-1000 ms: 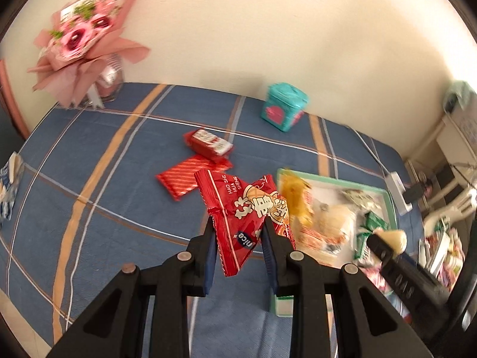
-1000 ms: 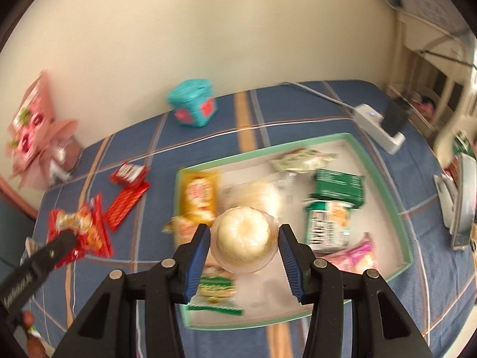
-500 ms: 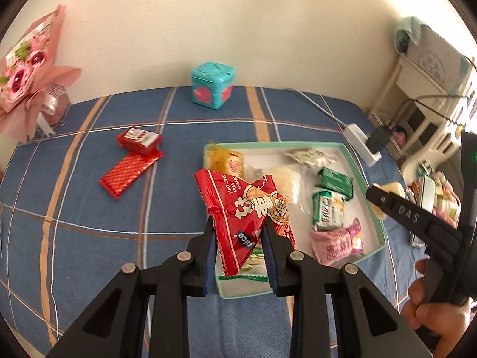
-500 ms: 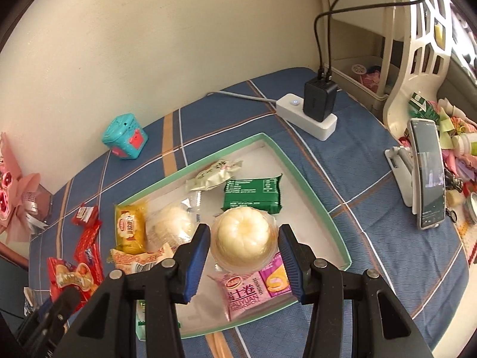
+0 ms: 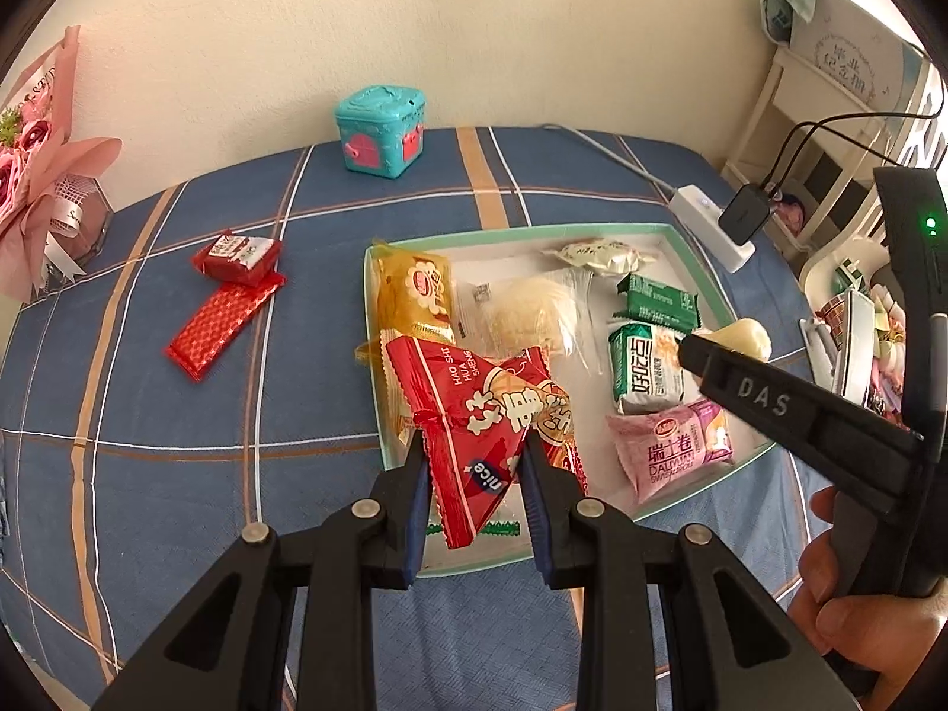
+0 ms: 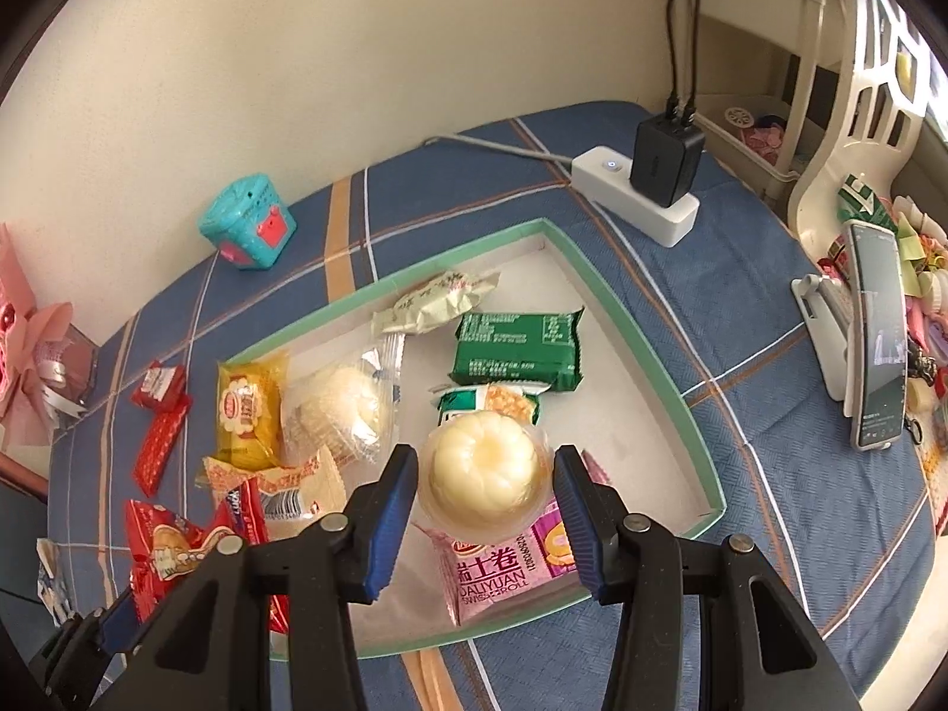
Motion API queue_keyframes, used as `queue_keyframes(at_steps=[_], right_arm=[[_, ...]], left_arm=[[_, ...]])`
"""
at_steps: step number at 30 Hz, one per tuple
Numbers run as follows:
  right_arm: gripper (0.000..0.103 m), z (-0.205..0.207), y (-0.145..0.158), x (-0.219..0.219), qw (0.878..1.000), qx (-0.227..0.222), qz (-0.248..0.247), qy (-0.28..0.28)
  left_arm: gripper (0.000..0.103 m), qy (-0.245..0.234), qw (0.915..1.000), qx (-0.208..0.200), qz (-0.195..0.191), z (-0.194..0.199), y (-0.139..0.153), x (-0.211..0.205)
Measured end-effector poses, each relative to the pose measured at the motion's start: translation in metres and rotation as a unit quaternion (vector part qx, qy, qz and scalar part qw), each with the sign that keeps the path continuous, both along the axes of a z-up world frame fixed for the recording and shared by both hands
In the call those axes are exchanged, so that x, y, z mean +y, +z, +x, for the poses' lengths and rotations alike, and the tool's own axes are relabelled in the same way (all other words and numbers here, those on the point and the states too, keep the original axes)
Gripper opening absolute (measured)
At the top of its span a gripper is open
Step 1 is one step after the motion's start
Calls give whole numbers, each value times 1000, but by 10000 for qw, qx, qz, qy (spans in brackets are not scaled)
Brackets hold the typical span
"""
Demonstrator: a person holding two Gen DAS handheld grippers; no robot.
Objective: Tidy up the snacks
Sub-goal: 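Carry the red pouch and white cake over the white tray with both grippers, then open both grippers to drop the red pouch and white cake into the tray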
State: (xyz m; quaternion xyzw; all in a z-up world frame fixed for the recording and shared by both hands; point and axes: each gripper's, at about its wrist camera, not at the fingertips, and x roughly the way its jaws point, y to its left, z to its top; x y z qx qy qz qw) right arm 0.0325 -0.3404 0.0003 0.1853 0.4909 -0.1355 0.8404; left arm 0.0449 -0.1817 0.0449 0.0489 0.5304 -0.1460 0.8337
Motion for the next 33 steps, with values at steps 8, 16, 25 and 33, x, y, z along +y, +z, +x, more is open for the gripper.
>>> queue_keyframes(at_steps=[8,16,25,33], right_arm=[[50,6,-9,14,9995,180,-101,223],[51,14,-17,25,9982,360,-119,462],[51,16,-26,33,9966,459,-160,658],[51,17,-32,36,9958,552,-130,715]], left_arm=[[30,-15,9998,210,53,4,-15,-1],[30,-88,9995,267,166,5,-23,-4],[30,-137,9988,397,267,6,-35,-7],[30,-146,9980,520,317,9,-49,-9]])
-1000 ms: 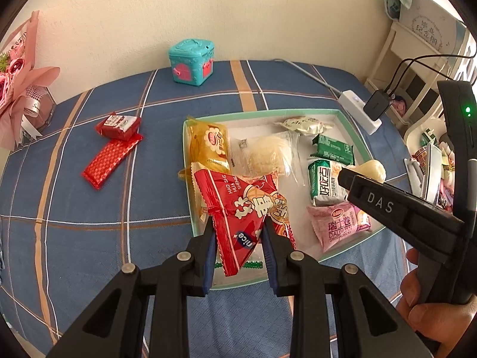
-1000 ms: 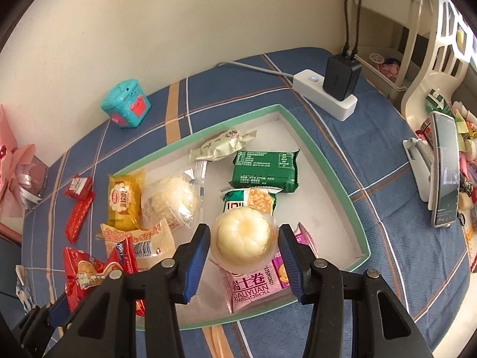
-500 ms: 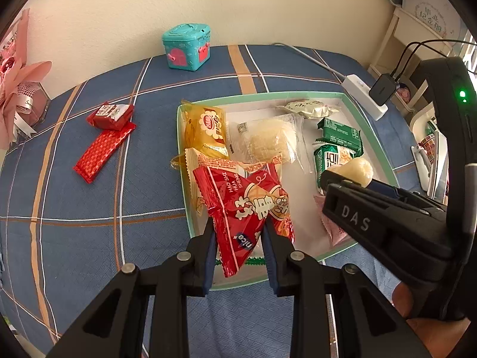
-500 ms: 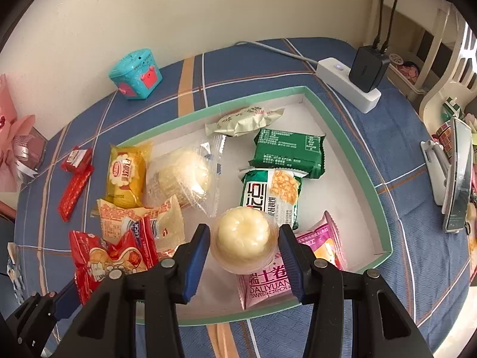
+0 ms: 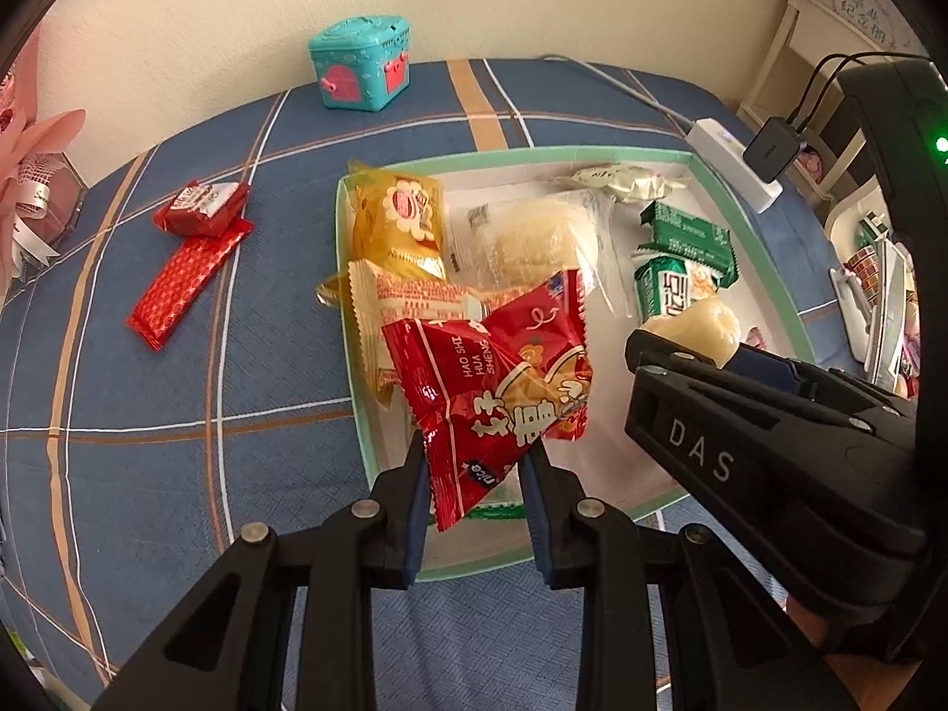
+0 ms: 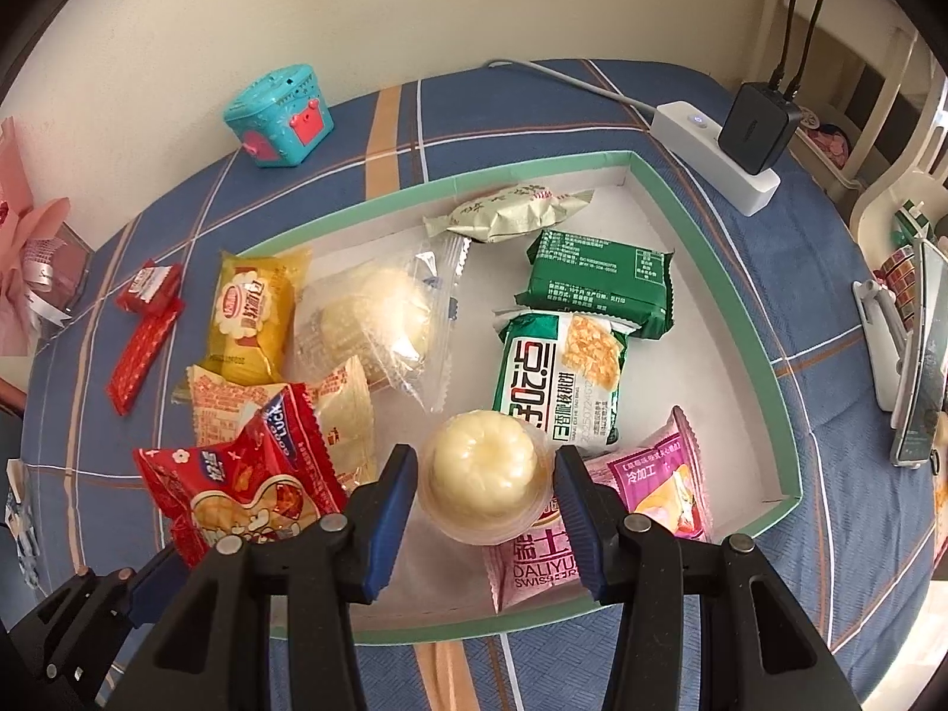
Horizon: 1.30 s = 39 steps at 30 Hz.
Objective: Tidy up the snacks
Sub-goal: 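Open both grippers to drop the red pouch and white cake into the tray, then move both grippers back toward the red patterned bar and red-white biscuit pack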
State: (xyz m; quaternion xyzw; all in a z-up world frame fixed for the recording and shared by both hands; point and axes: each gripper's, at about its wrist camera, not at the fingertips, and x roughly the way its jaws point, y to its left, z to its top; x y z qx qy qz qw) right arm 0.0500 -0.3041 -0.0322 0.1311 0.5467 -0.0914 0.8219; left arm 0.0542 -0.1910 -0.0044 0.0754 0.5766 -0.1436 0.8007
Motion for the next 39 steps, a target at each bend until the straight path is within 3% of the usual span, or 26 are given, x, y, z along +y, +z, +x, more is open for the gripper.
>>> queue_keyframes(at_steps=[10,12,14,18,23,26,28,39], right_arm=[[52,3,-10,5,9999,108,-25,101],[55,4,-10,5,9998,95,48,160],[66,4,-10,7,9996,72,150,214],[72,5,-8,12,9995,44,98,286],[88,5,0,10,9995,-126,91,272],[101,4,7,9,9994,-249,42,254],[103,3,10,7,9991,-342,8,233],[103,-1,15,-5,9986,-524,-3,-28]], left_arm=[[30,213,9991,353,9,8,-24,8],[34,257,9989,389,-42,9,-24,9],[45,276,9987,414,-64,9,-25,11],[58,282,9989,371,-106,11,-22,11],[80,327,9986,290,-284,10,-11,11],[88,332,9984,246,-374,7,-5,13],[93,337,9982,189,-459,6,1,14],[97,803,9958,185,-403,14,8,31]])
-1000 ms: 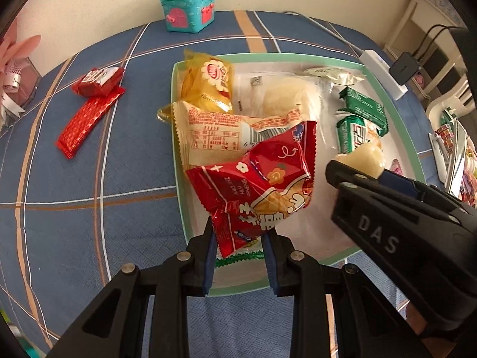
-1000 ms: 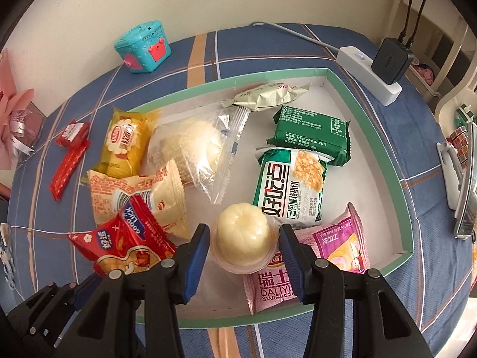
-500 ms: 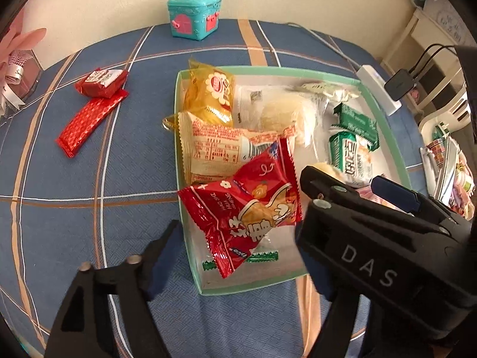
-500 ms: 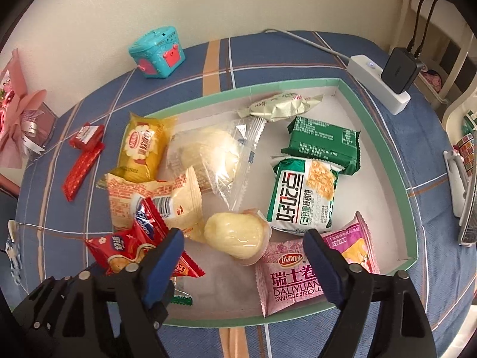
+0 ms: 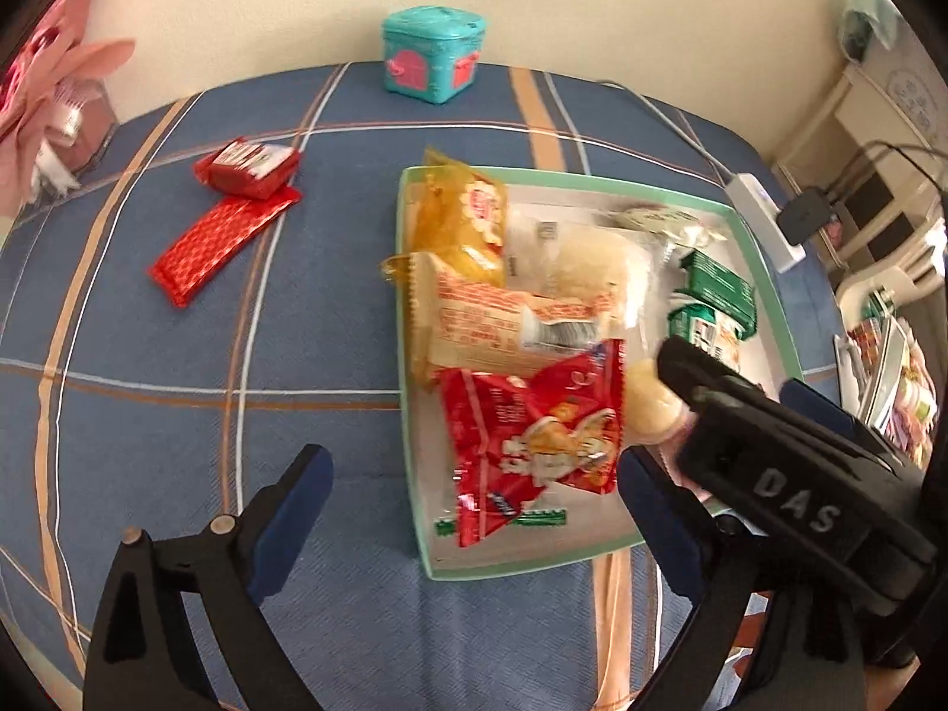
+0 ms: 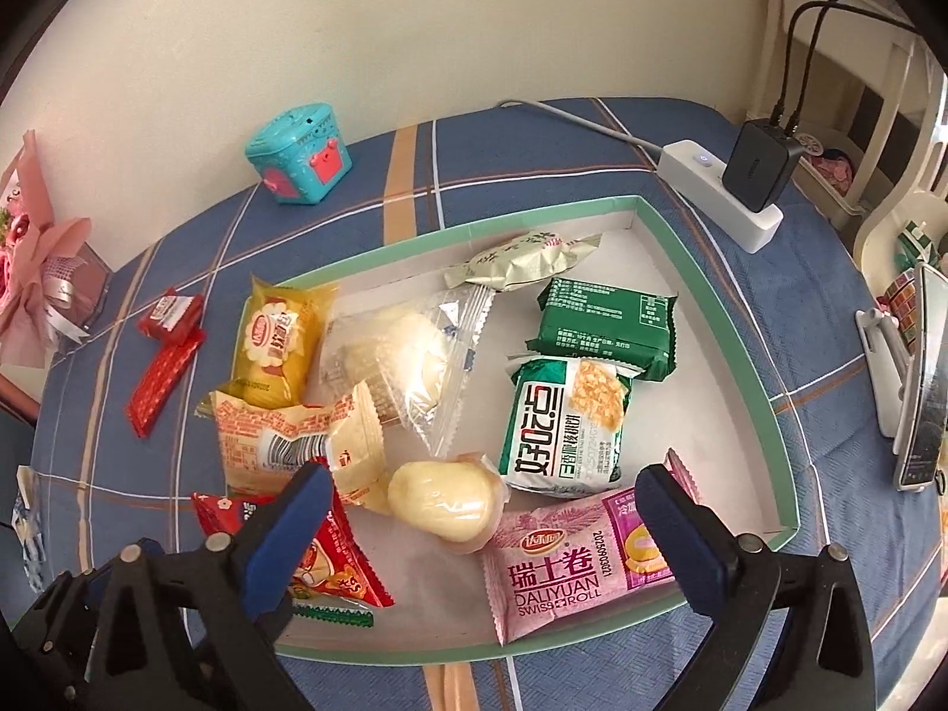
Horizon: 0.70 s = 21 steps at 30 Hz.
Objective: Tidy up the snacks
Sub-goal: 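Move both grippers back toward the red patterned bar and red-white biscuit pack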
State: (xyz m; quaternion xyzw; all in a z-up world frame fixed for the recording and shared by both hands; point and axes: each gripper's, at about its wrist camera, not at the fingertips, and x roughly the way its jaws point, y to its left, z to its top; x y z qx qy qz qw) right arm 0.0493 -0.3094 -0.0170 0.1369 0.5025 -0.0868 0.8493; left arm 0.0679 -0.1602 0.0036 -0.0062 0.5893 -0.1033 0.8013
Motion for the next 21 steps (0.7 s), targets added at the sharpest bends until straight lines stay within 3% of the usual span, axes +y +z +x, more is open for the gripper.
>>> queue_keyframes(at_steps=[11,21], right_arm=[[103,-2,2,-5,9998,-76,163,-106],[103,-1,10,22,9994,-176,137,268]], left_arm=[[97,990,9950,-142,30,14,9,58],[97,2006,9780,-486,288,26,25,136]])
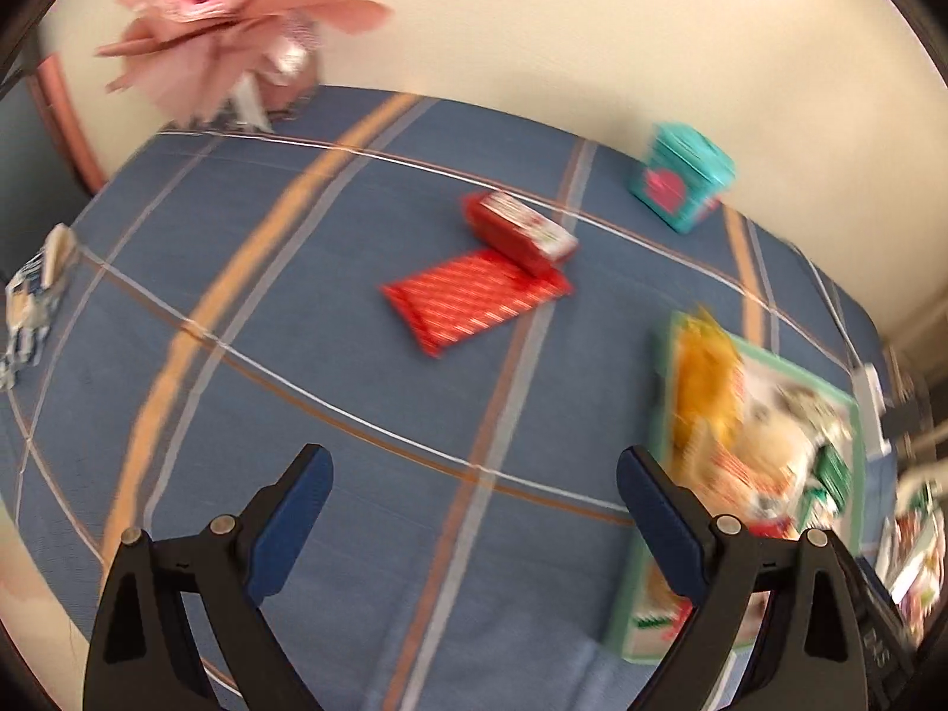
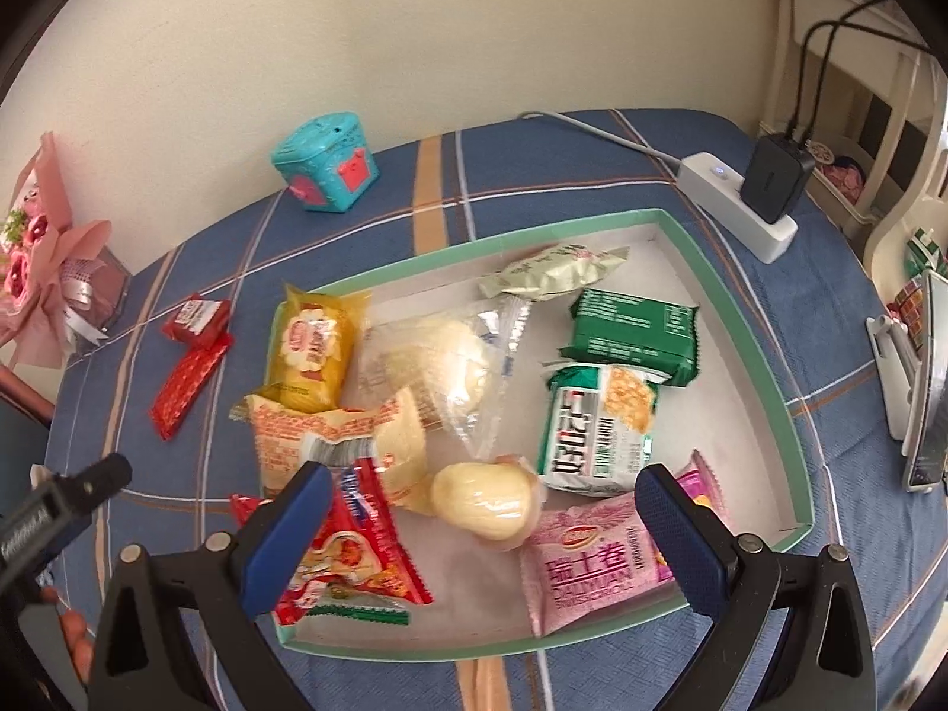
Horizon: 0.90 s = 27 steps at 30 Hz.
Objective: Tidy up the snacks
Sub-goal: 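Move both grippers back toward the red patterned bar and red-white biscuit pack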
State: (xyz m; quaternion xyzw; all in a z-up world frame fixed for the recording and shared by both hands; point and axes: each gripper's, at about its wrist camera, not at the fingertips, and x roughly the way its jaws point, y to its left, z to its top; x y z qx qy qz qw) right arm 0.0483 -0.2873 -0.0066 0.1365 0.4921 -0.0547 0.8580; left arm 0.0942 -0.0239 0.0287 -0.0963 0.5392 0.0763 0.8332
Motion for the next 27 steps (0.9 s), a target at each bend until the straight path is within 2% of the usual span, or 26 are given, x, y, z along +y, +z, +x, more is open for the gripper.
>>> queue_keyframes(at_steps=[7,13,19,27], right_arm=[[103,2,10,43,9985,-172,23,521],[103,7,12,80,9960,-214,29,869],[103,17,9,106,9937,-182,-37,1103],[103,39,10,126,9921,-196,-106,1233]], left_arm=[[97,720,9968,11,335,4,-2,65],[97,1095,9930,87,426,4,-7,106],[97,995,9944,120,334,11,-12,117],[97,623,9978,123,200,28,-18,106]])
